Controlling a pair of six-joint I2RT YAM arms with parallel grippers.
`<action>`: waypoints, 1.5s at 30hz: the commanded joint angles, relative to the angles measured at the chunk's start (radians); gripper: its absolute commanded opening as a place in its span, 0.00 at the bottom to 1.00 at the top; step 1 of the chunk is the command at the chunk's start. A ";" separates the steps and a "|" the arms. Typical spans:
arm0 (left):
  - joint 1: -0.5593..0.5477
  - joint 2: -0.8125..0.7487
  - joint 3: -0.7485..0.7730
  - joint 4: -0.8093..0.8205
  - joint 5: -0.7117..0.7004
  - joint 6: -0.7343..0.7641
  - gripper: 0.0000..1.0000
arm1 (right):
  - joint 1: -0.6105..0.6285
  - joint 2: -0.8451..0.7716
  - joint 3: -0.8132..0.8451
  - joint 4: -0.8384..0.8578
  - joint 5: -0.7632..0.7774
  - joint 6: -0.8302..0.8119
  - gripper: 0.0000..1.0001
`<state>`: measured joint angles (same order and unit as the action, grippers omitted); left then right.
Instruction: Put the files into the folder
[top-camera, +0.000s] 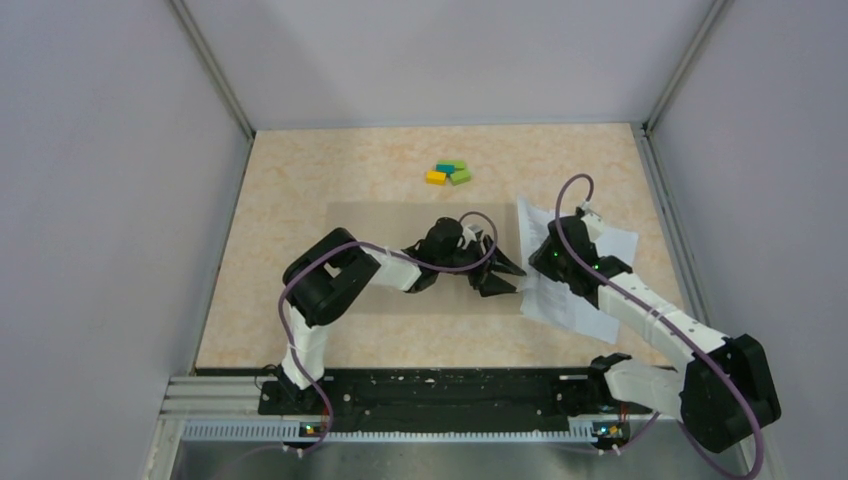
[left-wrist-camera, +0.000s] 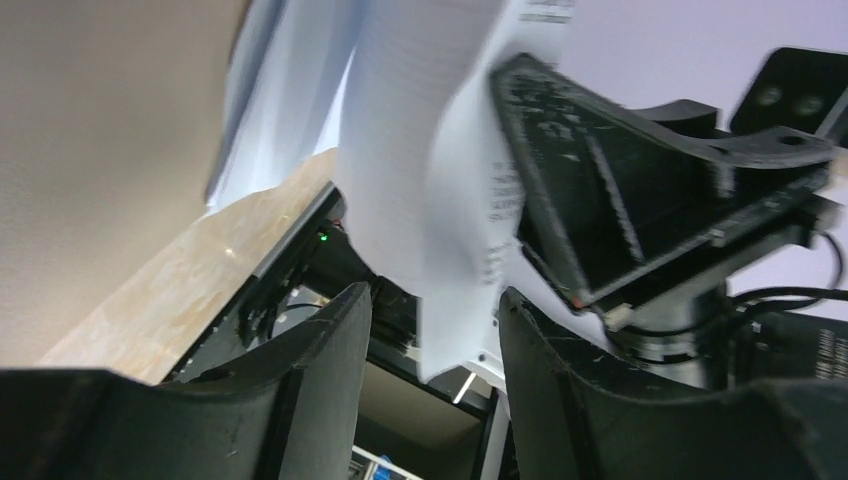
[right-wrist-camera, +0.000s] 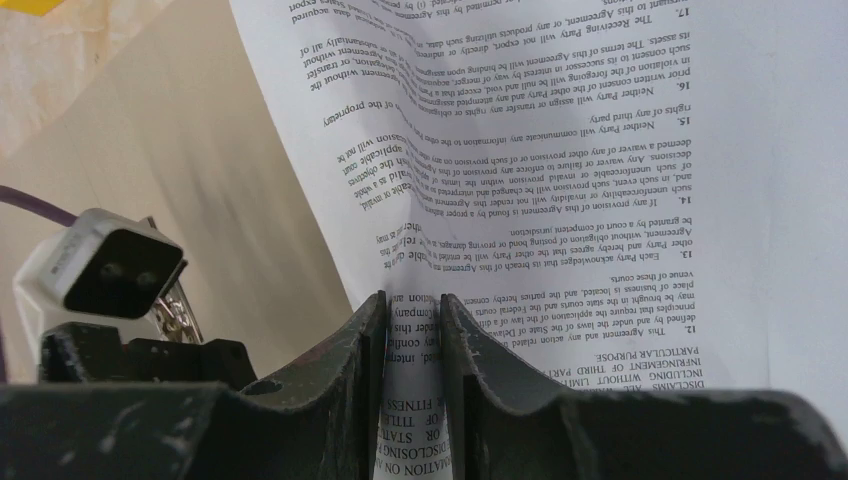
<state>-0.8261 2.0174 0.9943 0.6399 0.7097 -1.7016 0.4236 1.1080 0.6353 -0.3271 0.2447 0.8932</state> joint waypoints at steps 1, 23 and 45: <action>-0.004 -0.080 -0.022 0.127 -0.047 -0.078 0.55 | 0.021 -0.040 -0.022 0.044 0.032 0.024 0.27; -0.056 -0.083 -0.032 0.090 -0.095 -0.081 0.51 | 0.045 -0.068 -0.053 0.049 0.055 0.050 0.27; -0.014 -0.167 0.125 -0.643 -0.296 0.516 0.00 | 0.037 -0.103 0.011 -0.047 0.011 -0.073 0.84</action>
<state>-0.8684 1.9522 0.9878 0.4129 0.5621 -1.5467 0.4618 1.0122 0.5560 -0.3252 0.2783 0.8986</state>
